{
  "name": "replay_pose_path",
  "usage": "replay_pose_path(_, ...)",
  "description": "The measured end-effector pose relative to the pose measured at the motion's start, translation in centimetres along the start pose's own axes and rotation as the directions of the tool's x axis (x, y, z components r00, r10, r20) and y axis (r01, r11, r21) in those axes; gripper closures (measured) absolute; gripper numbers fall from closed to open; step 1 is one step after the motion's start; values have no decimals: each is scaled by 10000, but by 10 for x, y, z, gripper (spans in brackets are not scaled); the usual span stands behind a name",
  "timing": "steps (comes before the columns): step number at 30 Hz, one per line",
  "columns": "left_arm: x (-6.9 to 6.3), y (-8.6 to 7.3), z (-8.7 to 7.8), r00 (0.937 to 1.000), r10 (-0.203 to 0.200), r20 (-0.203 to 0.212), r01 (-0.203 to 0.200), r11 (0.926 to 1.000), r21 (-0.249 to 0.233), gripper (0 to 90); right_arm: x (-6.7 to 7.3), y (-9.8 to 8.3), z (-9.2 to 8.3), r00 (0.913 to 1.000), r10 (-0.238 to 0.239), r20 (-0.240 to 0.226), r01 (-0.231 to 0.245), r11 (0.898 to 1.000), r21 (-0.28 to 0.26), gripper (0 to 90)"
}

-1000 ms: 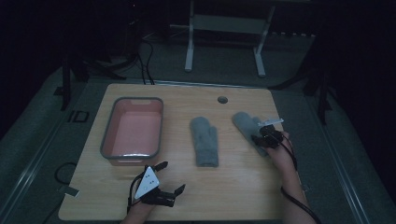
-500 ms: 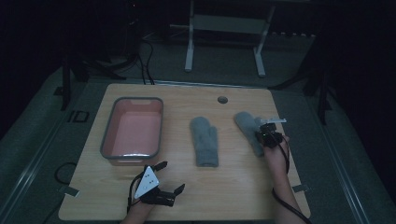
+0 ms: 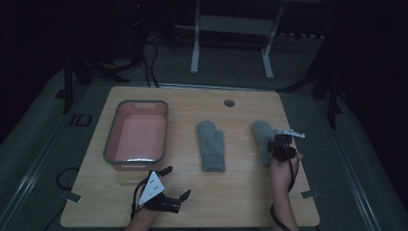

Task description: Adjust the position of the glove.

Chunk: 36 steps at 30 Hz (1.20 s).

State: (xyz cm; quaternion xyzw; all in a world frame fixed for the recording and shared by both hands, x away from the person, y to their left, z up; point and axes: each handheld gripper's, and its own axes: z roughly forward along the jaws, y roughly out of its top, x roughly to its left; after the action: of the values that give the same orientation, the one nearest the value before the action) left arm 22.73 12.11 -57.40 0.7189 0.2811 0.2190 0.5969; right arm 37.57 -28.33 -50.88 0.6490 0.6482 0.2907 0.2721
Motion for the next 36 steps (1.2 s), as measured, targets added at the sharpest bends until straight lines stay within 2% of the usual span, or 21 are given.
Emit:
replay_pose_path(8,-1,0,0,10000,83,6,-83,10000,19,4,4,-22,20,10000,4,14,-5,9987,503,846)
replay_pose_path(12,-1,0,0,9999,110,16,-110,9999,21,4,3,-22,20,9998,-161,-97,166,9987,480,840)
replay_pose_path(15,-1,0,0,9999,119,32,-119,9999,42,4,1,-18,16,9988,-387,-306,403,9977,544,767)
replay_pose_path(16,-1,0,0,9999,100,52,-100,9999,26,4,-1,-17,14,9964,-586,-610,611,9973,397,711)
replay_pose_path(18,-1,0,0,9999,73,76,-73,10000,35,4,-3,-13,13,9880,-1294,-843,1329,9904,376,623)
replay_pose_path(19,-1,0,0,9999,75,70,-75,10000,28,4,-5,-11,12,9800,-1550,-1245,1587,9871,206,574)
replay_pose_path(20,-1,0,0,9999,104,59,-104,9999,47,4,-8,-9,12,9723,-1817,-1473,1846,9828,60,568)
replay_pose_path(21,-1,0,0,9999,116,75,-117,9999,47,4,-10,-7,12,9696,-1979,-1437,2018,9793,129,545)
replay_pose_path(23,-1,0,0,9999,144,66,-145,9999,65,4,-16,-3,13,9588,-2177,-1824,2208,9753,-35,525)
replay_pose_path(24,-1,0,0,9999,143,57,-143,9999,46,4,-19,-1,14,9582,-2264,-1747,2301,9732,11,518)
replay_pose_path(26,-1,0,0,9999,142,51,-142,9999,42,4,-24,2,17,9489,-2463,-1974,2501,9682,-55,509)
replay_pose_path(28,-2,0,0,9999,157,52,-157,9999,45,4,-29,2,21,9497,-2496,-1891,2565,9665,127,497)
replay_pose_path(30,-1,0,0,9999,159,60,-159,9999,51,4,-33,0,25,9485,-2295,-2186,2401,9705,231,500)
replay_pose_path(33,-1,0,0,9998,165,57,-165,9999,50,3,-36,-6,31,9514,-2079,-2273,2218,9744,373,515)
replay_pose_path(34,-2,0,0,9999,153,58,-153,9999,50,4,-36,-8,33,9508,-2086,-2289,2232,9740,396,527)
replay_pose_path(36,-2,0,1,9998,163,67,-163,9998,61,4,-32,-13,36,9435,-2430,-2254,2569,9658,340,581)
